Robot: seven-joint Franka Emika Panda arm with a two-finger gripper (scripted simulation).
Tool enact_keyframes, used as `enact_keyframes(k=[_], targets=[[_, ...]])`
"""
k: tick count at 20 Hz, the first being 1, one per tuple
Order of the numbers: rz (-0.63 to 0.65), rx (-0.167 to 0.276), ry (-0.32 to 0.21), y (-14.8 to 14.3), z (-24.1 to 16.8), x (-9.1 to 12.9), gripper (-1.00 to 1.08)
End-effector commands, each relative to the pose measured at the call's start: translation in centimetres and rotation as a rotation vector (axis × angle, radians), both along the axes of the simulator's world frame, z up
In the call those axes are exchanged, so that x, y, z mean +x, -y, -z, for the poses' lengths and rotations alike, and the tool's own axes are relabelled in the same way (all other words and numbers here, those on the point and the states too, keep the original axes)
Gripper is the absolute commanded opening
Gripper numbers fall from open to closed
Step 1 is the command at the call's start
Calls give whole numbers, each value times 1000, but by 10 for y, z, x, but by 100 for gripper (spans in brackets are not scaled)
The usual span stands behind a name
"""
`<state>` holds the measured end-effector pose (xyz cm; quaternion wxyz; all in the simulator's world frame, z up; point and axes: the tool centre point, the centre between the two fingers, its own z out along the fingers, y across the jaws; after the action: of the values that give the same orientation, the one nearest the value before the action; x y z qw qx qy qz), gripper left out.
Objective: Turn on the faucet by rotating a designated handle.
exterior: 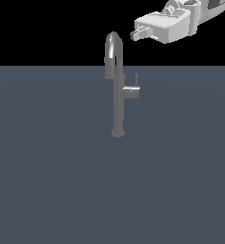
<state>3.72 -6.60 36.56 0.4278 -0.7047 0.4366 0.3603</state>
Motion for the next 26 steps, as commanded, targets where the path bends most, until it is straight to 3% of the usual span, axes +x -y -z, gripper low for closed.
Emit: enact_keyframes(k=[1, 8, 14, 20, 26], targets=[[54, 57, -45, 6, 15, 11, -100], [207, 215, -173, 19, 61, 36, -100], [306, 315, -256, 25, 94, 48, -100], [363, 373, -303, 26, 114, 53, -100], [376, 387, -314, 26, 118, 54, -100]])
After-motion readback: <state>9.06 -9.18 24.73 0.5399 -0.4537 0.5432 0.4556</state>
